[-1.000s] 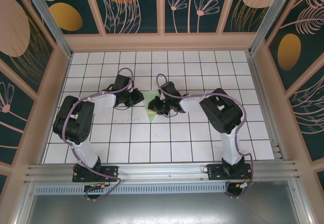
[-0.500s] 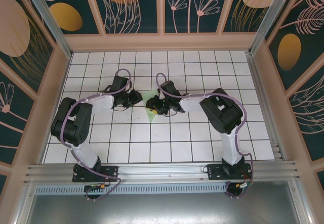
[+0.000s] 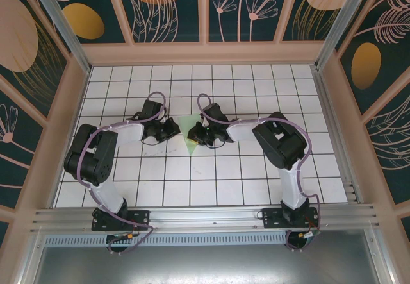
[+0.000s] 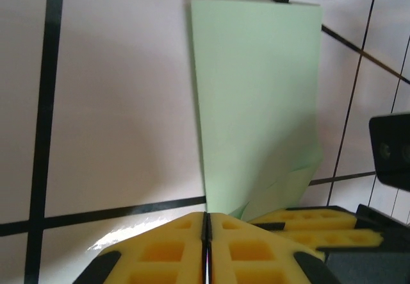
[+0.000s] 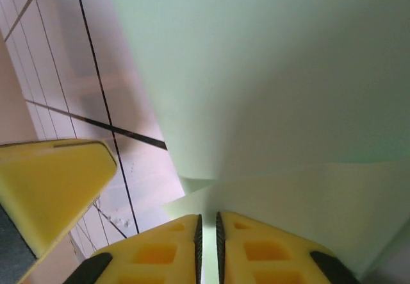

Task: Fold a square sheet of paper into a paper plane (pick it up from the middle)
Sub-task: Third fold the triangle at the center of the table.

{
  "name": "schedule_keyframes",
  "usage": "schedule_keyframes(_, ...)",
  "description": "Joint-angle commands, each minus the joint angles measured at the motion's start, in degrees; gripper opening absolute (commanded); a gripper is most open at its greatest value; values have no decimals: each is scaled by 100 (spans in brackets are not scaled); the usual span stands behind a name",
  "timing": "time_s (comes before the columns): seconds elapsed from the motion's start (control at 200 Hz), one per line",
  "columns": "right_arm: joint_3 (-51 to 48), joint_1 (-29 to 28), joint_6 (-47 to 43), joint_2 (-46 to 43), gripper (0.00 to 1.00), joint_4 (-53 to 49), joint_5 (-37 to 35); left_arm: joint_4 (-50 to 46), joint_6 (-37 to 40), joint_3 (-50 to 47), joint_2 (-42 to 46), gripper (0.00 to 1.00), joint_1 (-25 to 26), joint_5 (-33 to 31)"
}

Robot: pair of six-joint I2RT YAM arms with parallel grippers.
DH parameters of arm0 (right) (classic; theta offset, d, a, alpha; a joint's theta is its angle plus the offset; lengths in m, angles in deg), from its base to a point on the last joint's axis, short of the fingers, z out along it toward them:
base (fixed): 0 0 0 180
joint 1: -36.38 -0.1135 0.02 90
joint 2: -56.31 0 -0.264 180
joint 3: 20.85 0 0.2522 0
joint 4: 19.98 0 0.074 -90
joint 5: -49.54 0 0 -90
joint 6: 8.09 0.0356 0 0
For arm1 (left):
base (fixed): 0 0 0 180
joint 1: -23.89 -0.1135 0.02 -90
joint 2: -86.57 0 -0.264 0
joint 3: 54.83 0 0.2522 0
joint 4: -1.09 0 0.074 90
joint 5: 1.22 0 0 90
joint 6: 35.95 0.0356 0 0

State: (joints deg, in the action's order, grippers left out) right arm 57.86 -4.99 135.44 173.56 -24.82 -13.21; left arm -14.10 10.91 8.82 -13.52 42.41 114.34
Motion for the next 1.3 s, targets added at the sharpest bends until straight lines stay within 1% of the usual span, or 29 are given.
schedule_keyframes(0.0,-19,-38,-123,229,11,-458,-252,183,24,-117,155,9,-14,252)
schedule_keyframes(0.06,0,-38,-153,263,4,-531,-254,221,8,-153,152,8,-6,348)
schedule_keyframes(0.145,40,-38,-196,297,0,-642,-302,316,-20,-227,157,7,57,462)
schedule_keyframes(0.305,62,-47,-239,317,0,-812,-404,326,-19,-216,152,3,219,490)
schedule_keyframes(0.555,73,-53,-247,317,0,-874,-430,363,-31,-155,39,0,368,458)
schedule_keyframes(0.691,71,-65,-239,312,0,-856,-431,319,-3,-94,-60,0,432,358)
schedule_keyframes(0.821,71,-74,-224,299,0,-836,-422,200,58,-25,-143,0,450,130)
schedule_keyframes(1.066,-28,-74,-204,148,0,-578,-328,143,104,3,-313,0,455,-52)
schedule_keyframes(1.151,-135,-74,-163,-7,0,-309,-234,138,111,-5,-323,0,451,-73)
schedule_keyframes(1.296,-145,-60,-194,-258,0,-142,-178,35,186,8,-372,0,450,-167)
